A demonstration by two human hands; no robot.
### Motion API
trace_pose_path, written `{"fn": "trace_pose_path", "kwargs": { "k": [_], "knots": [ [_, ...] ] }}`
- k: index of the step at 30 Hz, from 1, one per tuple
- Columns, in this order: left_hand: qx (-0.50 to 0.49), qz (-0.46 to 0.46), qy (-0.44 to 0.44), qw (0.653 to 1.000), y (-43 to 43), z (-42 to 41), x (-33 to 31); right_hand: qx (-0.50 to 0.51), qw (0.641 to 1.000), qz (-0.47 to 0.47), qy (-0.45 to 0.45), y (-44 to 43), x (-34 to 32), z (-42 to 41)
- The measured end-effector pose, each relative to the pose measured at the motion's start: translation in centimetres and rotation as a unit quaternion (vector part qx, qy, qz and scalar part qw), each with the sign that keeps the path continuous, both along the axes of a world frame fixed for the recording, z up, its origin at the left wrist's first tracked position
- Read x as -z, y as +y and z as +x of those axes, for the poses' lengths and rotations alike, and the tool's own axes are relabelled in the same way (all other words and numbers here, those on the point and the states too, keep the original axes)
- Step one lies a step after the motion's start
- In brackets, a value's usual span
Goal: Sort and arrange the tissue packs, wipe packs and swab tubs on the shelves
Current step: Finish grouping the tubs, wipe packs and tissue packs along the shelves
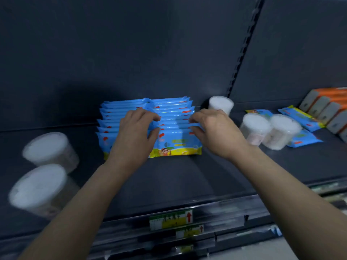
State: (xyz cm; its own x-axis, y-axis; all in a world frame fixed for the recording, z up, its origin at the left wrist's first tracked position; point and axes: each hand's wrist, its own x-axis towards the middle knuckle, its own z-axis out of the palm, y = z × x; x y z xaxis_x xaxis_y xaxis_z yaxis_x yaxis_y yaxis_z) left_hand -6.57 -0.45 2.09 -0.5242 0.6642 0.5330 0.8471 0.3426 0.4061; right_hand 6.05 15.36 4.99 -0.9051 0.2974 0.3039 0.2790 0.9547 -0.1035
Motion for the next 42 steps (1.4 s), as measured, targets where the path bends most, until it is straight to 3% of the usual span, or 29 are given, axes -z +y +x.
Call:
{"fn": "trace_pose_path", "kwargs": {
  "k": [13, 20, 23, 27, 31, 36, 42],
  "knots": [
    [0.150, 0.013, -0.025, 0.988, 17.7, 12.1, -2.3, 0.155, 0.986, -0.031, 0.048, 15.7, -1.3, 14.3],
    [0.186, -0.001, -0.061, 0.981, 30.3, 20.9, -1.3, 0.196, 0.976, -0.092, 0.004, 28.7, -0.1, 21.5],
    [0.193, -0.057, -0.075, 0.977, 34.2, 23.7, -0.6, 0.198, 0.971, -0.129, -0.032, 32.8, 1.0, 22.7],
    [0.167, -0.237, -0.094, 0.952, 37.5, 25.2, 0.9, 0.182, 0.968, -0.155, -0.076, 35.8, 2.3, 23.1],
    [0.122, -0.360, -0.071, 0.922, 39.4, 24.9, 2.4, 0.164, 0.959, -0.177, -0.148, 37.1, 3.7, 22.3],
    [0.127, -0.377, 0.005, 0.917, 39.7, 24.4, 3.6, 0.168, 0.946, -0.184, -0.208, 38.0, 5.2, 20.4],
    [0.149, -0.362, -0.004, 0.920, 38.4, 23.1, 3.7, 0.195, 0.936, -0.159, -0.244, 38.9, 6.3, 19.1]
  ]
}}
